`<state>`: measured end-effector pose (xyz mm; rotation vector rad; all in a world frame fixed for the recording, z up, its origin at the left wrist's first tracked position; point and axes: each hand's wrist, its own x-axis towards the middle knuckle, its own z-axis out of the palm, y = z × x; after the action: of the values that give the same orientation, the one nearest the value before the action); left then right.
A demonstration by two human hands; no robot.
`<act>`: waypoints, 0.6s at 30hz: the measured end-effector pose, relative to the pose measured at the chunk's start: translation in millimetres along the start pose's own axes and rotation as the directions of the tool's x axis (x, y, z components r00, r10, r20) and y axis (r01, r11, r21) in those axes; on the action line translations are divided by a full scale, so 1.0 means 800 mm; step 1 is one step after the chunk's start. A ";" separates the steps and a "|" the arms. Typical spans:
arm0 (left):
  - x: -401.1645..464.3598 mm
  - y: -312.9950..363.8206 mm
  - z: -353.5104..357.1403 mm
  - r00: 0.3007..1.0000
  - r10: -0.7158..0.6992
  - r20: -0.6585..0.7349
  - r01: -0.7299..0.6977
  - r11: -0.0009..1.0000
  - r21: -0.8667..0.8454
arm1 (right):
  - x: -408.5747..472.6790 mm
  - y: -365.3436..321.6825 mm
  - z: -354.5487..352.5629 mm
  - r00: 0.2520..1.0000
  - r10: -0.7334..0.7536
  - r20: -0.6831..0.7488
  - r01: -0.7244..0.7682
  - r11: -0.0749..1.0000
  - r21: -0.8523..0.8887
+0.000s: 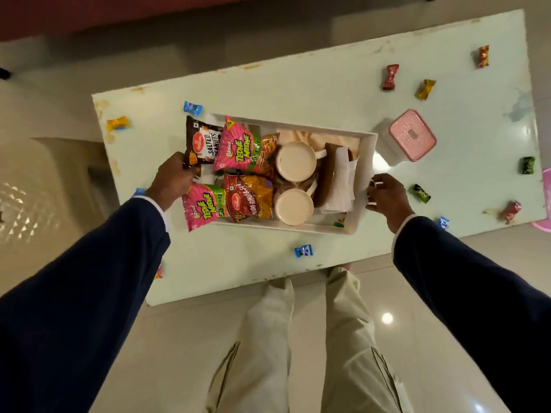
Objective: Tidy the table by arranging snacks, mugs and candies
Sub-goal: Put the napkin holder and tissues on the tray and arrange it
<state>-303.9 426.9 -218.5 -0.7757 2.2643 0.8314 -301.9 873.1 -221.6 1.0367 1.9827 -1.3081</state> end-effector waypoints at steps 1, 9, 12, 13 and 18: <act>-0.005 -0.013 -0.001 1.000 -0.017 -0.026 0.016 1.000 -0.023 | 0.003 -0.014 0.006 1.000 -0.010 0.020 0.010 0.999 -0.030; -0.035 -0.072 0.018 0.985 -0.131 -0.114 0.102 0.968 -0.229 | 0.024 -0.079 0.056 0.992 -0.008 0.125 0.038 0.969 -0.245; -0.039 -0.084 0.020 0.982 -0.160 -0.096 0.126 0.948 -0.294 | 0.028 -0.087 0.066 0.992 -0.015 0.125 0.049 0.959 -0.281; -0.038 -0.087 0.020 0.981 -0.174 -0.090 0.136 0.936 -0.325 | 0.030 -0.087 0.067 0.992 -0.017 0.125 0.053 0.957 -0.286; -0.046 -0.089 0.022 0.979 -0.182 -0.088 0.140 0.925 -0.355 | 0.028 -0.084 0.066 0.991 -0.042 0.128 0.078 0.953 -0.291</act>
<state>-225.6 405.2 -229.7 -1.1841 2.1437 1.1492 -368.3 815.5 -224.9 0.7425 2.0525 -1.0351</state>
